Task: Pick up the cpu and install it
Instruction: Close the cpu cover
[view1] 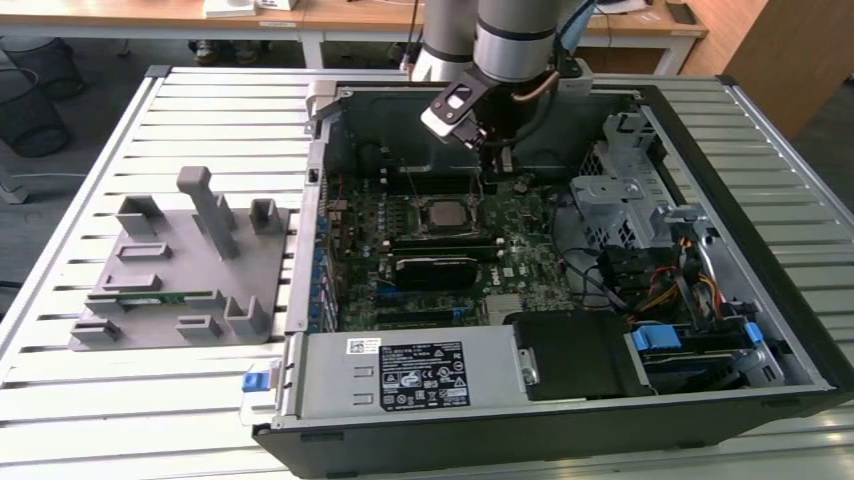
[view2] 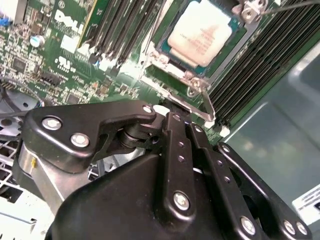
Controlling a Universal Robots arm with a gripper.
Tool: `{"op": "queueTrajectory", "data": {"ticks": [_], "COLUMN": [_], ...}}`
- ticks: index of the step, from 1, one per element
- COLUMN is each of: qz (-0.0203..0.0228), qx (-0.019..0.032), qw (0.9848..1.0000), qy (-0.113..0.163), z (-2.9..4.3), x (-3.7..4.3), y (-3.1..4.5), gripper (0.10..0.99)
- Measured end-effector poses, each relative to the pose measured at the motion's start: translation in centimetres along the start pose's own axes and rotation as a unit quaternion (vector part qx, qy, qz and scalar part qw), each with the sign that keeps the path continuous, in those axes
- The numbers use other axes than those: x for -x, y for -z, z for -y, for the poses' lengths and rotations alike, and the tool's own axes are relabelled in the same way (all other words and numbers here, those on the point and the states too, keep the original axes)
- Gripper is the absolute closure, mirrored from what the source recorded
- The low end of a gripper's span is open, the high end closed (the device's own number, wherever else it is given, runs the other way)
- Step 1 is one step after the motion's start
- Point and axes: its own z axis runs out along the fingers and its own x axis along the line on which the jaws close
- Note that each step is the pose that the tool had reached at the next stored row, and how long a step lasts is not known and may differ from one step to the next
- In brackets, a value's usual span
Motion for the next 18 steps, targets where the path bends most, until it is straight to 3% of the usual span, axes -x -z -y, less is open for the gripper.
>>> {"op": "queueTrajectory", "data": {"ticks": [6, 13, 18], "qz": [0.0, -0.0001, 0.0], "qx": [0.0, 0.0, -0.0007], "qw": [1.0, 1.0, 1.0], "qy": [0.0, 0.0, 0.0], "z": [1.14, 3.22, 3.8], "x": [-0.03, -0.1, -0.11], "y": [-0.12, -0.37, -0.63], "gripper": [0.98, 0.98, 0.98]}}
